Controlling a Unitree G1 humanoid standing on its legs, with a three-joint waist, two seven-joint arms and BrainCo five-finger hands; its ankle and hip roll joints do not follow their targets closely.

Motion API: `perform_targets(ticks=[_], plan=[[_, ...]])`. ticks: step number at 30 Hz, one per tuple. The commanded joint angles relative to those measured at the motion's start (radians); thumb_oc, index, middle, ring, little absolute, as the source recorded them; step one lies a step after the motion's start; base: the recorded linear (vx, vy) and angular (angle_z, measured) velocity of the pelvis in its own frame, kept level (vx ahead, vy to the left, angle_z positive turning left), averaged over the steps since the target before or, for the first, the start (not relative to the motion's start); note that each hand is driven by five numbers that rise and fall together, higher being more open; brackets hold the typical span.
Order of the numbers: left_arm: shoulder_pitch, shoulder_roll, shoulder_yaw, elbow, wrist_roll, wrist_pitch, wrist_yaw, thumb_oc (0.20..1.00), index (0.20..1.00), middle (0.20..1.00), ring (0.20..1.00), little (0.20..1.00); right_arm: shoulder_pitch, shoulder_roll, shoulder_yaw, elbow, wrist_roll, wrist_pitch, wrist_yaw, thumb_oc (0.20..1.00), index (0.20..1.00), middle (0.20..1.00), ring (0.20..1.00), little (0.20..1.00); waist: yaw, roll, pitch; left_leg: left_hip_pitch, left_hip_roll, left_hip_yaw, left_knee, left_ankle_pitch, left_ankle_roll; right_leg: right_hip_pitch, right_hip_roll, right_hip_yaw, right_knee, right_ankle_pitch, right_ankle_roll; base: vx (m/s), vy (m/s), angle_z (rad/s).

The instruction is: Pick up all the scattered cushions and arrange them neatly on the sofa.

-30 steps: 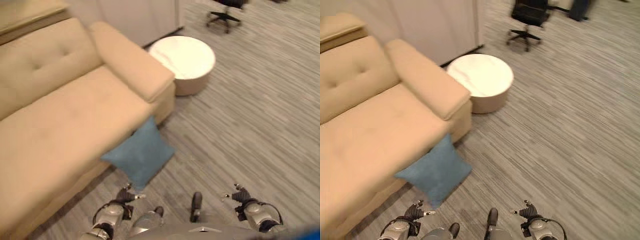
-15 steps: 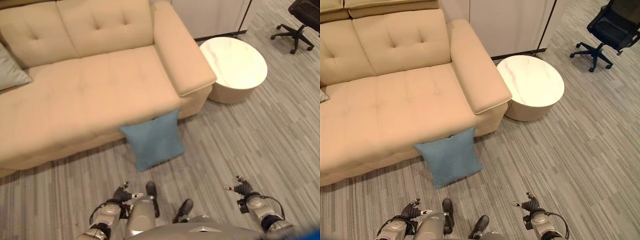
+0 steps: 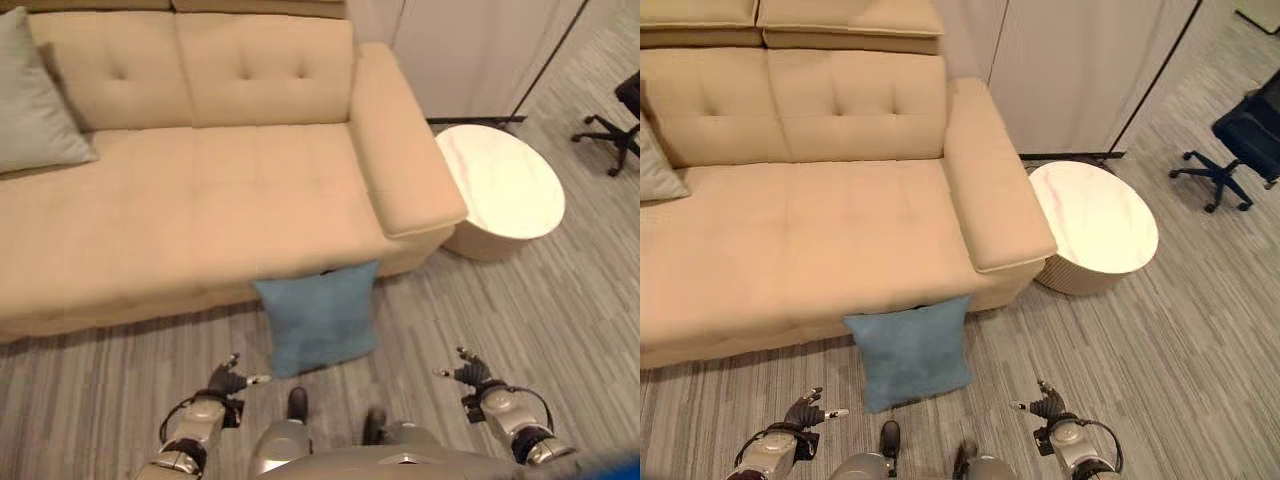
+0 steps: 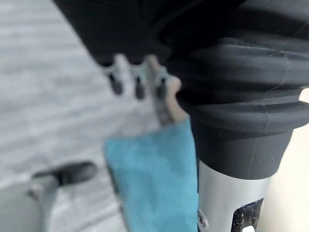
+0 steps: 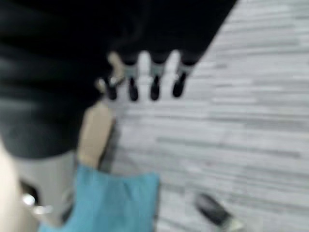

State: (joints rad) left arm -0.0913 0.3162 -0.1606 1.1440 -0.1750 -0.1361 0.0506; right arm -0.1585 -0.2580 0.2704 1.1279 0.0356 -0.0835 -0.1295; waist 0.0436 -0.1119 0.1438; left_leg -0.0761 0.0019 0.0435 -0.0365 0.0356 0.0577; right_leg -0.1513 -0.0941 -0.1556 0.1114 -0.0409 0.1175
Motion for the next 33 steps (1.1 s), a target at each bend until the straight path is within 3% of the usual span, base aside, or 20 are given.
perform_targets(ticks=[1, 7, 11, 14, 15, 18, 22, 24, 26, 29, 31, 33], plan=[[-0.004, -0.004, -0.003, 0.005, 0.004, -0.023, 0.021, 1.000, 1.000, 1.000, 1.000, 1.000, -0.004, -0.060, -0.016, -0.017, 0.008, -0.014, -0.011, 1.000, 1.000, 1.000, 1.000, 1.000, 0.018, 0.006, -0.011, -0.007, -0.025, -0.033, 0.051, -0.079, -0.069, 0.043, 0.001, -0.012, -0.046, 0.022, 0.047, 0.10, -0.159, 0.63], [-0.002, -0.013, -0.010, 0.011, 0.003, -0.026, 0.019, 1.000, 1.000, 1.000, 1.000, 1.000, 0.007, -0.075, -0.018, -0.017, 0.013, -0.016, -0.010, 1.000, 1.000, 1.000, 1.000, 1.000, 0.013, 0.008, -0.019, -0.005, -0.020, -0.080, 0.015, -0.054, -0.101, 0.073, 0.013, -0.053, -0.105, 0.029, 0.036, 0.07, -0.130, 0.42], [-0.009, -0.032, -0.018, 0.011, -0.005, -0.028, 0.019, 1.000, 1.000, 1.000, 1.000, 1.000, 0.007, -0.087, -0.015, -0.035, 0.012, -0.024, -0.013, 1.000, 1.000, 1.000, 1.000, 1.000, 0.007, 0.011, 0.001, -0.025, -0.014, -0.095, 0.037, -0.053, -0.129, 0.102, 0.010, -0.117, -0.155, 0.036, 0.024, 0.03, -0.132, 0.33], [-0.021, -0.042, -0.027, -0.009, -0.015, -0.031, 0.018, 1.000, 1.000, 1.000, 1.000, 1.000, -0.002, -0.099, -0.012, -0.050, 0.011, -0.025, -0.015, 1.000, 1.000, 1.000, 1.000, 1.000, 0.000, 0.014, 0.022, -0.066, -0.008, -0.052, 0.098, -0.061, -0.141, 0.113, 0.000, -0.154, -0.172, 0.037, 0.020, -0.02, -0.025, 0.53], [-0.020, -0.048, -0.030, -0.025, -0.018, -0.031, 0.016, 1.000, 1.000, 1.000, 1.000, 1.000, -0.002, -0.104, -0.009, -0.053, 0.005, -0.023, -0.014, 1.000, 1.000, 1.000, 1.000, 1.000, -0.005, 0.016, 0.020, -0.071, 0.008, -0.002, 0.109, -0.064, -0.139, 0.128, -0.002, -0.176, -0.182, 0.034, 0.019, 0.05, -0.001, 0.33], [-0.013, -0.048, -0.027, -0.026, -0.013, -0.028, 0.016, 1.000, 1.000, 1.000, 1.000, 1.000, -0.003, -0.098, -0.002, -0.052, 0.000, -0.023, -0.013, 1.000, 1.000, 1.000, 1.000, 1.000, -0.005, 0.010, 0.007, -0.058, 0.018, 0.026, 0.110, -0.073, -0.134, 0.143, 0.001, -0.181, -0.180, 0.029, 0.019, 0.09, 0.019, 0.21], [0.003, -0.035, -0.021, -0.031, -0.013, -0.022, 0.015, 1.000, 1.000, 1.000, 1.000, 1.000, -0.007, -0.080, 0.009, -0.052, -0.008, -0.020, -0.013, 1.000, 1.000, 1.000, 1.000, 1.000, 0.004, -0.007, -0.005, -0.043, 0.015, 0.034, 0.123, -0.099, -0.122, 0.143, 0.001, -0.168, -0.148, 0.014, 0.021, 0.09, 0.091, -0.08], [0.015, -0.007, -0.004, -0.034, -0.019, -0.017, 0.009, 1.000, 1.000, 1.000, 1.000, 1.000, -0.015, -0.057, 0.010, -0.055, -0.014, -0.016, -0.008, 1.000, 1.000, 1.000, 1.000, 1.000, 0.020, -0.017, -0.009, -0.007, 0.011, 0.032, 0.116, -0.128, -0.088, 0.068, -0.021, -0.140, 0.043, 0.016, 0.056, 0.09, 0.274, -0.64], [0.008, 0.003, -0.005, -0.040, -0.021, -0.017, 0.010, 1.000, 1.000, 1.000, 1.000, 1.000, -0.020, -0.052, 0.009, -0.053, -0.015, -0.013, -0.004, 1.000, 1.000, 1.000, 1.000, 1.000, 0.011, -0.009, 0.003, -0.004, 0.011, 0.018, 0.121, -0.128, -0.077, 0.018, -0.021, -0.111, 0.138, 0.040, 0.080, 0.04, 0.171, -0.45], [0.005, 0.008, 0.000, -0.041, -0.030, -0.021, 0.011, 1.000, 1.000, 1.000, 1.000, 1.000, -0.016, -0.050, 0.002, -0.043, -0.009, -0.013, -0.001, 1.000, 1.000, 1.000, 1.000, 1.000, 0.005, -0.003, 0.002, 0.019, -0.001, -0.006, 0.107, -0.138, -0.072, 0.002, -0.017, -0.079, 0.097, 0.018, 0.066, 0.13, 0.086, 0.09], [-0.003, 0.009, -0.006, -0.037, -0.030, -0.026, 0.015, 1.000, 1.000, 1.000, 1.000, 1.000, -0.004, -0.061, -0.004, -0.039, -0.005, -0.011, 0.000, 1.000, 1.000, 1.000, 1.000, 1.000, -0.010, -0.002, 0.005, 0.029, -0.022, -0.037, 0.105, -0.144, -0.071, 0.002, -0.016, -0.016, 0.002, 0.023, 0.051, 0.20, 0.037, 0.29], [-0.003, 0.004, -0.001, -0.025, -0.036, -0.030, 0.018, 1.000, 1.000, 1.000, 1.000, 1.000, -0.006, -0.065, -0.004, -0.028, -0.004, -0.010, -0.001, 1.000, 1.000, 1.000, 1.000, 1.000, -0.009, -0.011, 0.011, 0.028, -0.034, -0.054, 0.110, -0.147, -0.074, -0.006, -0.017, -0.013, -0.009, 0.048, 0.052, 0.12, -0.032, 0.67]])
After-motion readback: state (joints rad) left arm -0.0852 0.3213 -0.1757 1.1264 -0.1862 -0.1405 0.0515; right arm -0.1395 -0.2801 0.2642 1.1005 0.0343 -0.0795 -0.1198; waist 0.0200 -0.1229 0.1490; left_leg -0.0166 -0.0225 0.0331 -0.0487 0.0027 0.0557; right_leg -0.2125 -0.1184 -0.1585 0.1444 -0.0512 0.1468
